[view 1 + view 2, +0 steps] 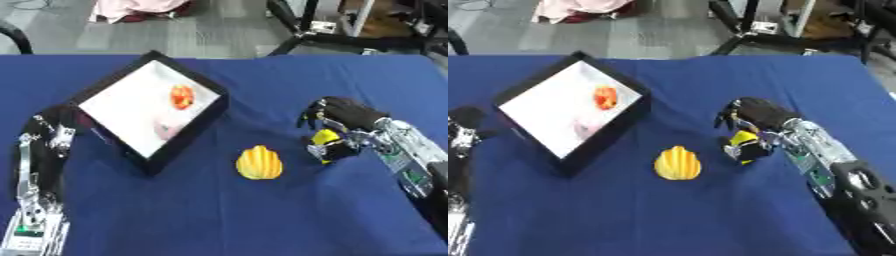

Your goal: Pick up objects on the table and place them in the box.

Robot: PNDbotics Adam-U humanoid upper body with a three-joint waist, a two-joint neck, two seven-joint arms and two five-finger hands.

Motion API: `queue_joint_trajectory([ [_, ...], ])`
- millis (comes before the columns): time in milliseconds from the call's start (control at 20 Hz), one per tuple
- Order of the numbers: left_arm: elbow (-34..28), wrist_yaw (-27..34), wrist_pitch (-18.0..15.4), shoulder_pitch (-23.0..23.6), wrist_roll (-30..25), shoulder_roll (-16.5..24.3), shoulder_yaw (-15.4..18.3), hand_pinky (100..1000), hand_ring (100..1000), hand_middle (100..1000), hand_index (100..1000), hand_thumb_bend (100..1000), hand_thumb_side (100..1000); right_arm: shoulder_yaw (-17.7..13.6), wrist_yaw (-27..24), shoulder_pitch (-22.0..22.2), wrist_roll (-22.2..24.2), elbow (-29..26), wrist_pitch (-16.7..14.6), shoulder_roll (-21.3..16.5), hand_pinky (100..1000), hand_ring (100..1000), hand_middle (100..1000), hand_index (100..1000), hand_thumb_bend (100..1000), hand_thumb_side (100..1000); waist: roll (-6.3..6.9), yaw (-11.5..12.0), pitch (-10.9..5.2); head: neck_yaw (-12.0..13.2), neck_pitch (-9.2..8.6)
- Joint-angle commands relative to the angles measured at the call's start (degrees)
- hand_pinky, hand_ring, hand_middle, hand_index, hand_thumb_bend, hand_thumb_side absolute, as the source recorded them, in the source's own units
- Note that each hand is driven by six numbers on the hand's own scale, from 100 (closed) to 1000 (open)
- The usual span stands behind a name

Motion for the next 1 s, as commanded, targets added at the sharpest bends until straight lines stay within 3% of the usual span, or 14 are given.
queue_joint_trajectory([
  [50,-0.8,-0.22,-0.06,-0.4,0.04,0.66,0.19,622,853,584,683,768,575,-1.3,-1.23,0.25,1.15,-0.42,-0.91,-1.39,906,843,822,947,100,452,-0.46,-0.04,-1.68,0.15,-0.11],
  [100,-0.81,-0.23,-0.06,-0.39,0.05,0.68,0.21,622,853,584,683,768,575,-1.52,-1.65,0.76,2.13,-0.16,-1.39,-1.63,910,850,836,953,100,522,-0.47,-0.06,-1.68,0.19,-0.11],
  [150,-0.82,-0.23,-0.06,-0.38,0.08,0.7,0.24,622,853,584,683,769,575,-1.88,-1.88,1.27,3.18,0.02,-1.76,-1.89,917,866,870,965,100,662,-0.48,-0.11,-1.68,0.24,-0.11],
  [250,-0.84,-0.26,-0.05,-0.37,0.15,0.74,0.31,622,853,584,683,769,575,-2.94,-1.93,2.27,5.39,0.17,-1.98,-2.34,925,883,898,975,100,801,-0.46,-0.22,-1.68,0.36,-0.11],
  [450,-0.87,-0.27,0.01,-0.36,0.23,0.8,0.39,622,853,583,683,770,575,-4.99,-1.09,3.98,9.46,-0.15,-1.21,-2.92,935,901,925,984,100,877,-0.39,-0.46,-1.66,0.49,-0.11],
  [650,-0.89,-0.27,0.06,-0.33,0.28,0.84,0.42,621,853,583,683,770,575,-6.28,0.38,4.88,13.46,-0.49,-1.08,-3.11,940,906,925,979,100,796,-0.33,-0.61,-1.63,0.52,-0.11],
  [700,-0.89,-0.27,0.08,-0.34,0.29,0.84,0.43,621,854,583,683,771,575,-6.57,0.58,4.92,14.45,-0.51,-1.06,-3.13,937,892,898,967,100,506,-0.31,-0.64,-1.63,0.54,-0.11],
  [750,-0.9,-0.28,0.09,-0.34,0.3,0.84,0.44,621,854,583,683,771,575,-6.85,0.75,4.87,15.31,-0.58,-1.03,-3.11,929,860,847,945,100,366,-0.3,-0.66,-1.64,0.54,-0.11],
  [850,-0.91,-0.29,0.1,-0.35,0.33,0.83,0.46,621,854,583,683,772,575,-7.38,1.25,4.57,15.57,-0.92,-0.77,-3.07,916,811,752,904,100,379,-0.26,-0.67,-1.65,0.52,-0.11],
  [950,-0.92,-0.3,0.1,-0.35,0.36,0.83,0.49,621,853,583,683,772,575,-7.89,1.65,4.11,14.35,-1.55,-0.04,-3.0,887,725,510,756,100,359,-0.25,-0.67,-1.67,0.58,-0.11],
  [1000,-0.93,-0.31,0.1,-0.33,0.38,0.83,0.51,622,854,583,683,772,575,-8.27,1.58,3.71,13.54,-2.28,0.58,-2.95,878,698,454,697,100,345,-0.25,-0.68,-1.69,0.64,-0.11],
])
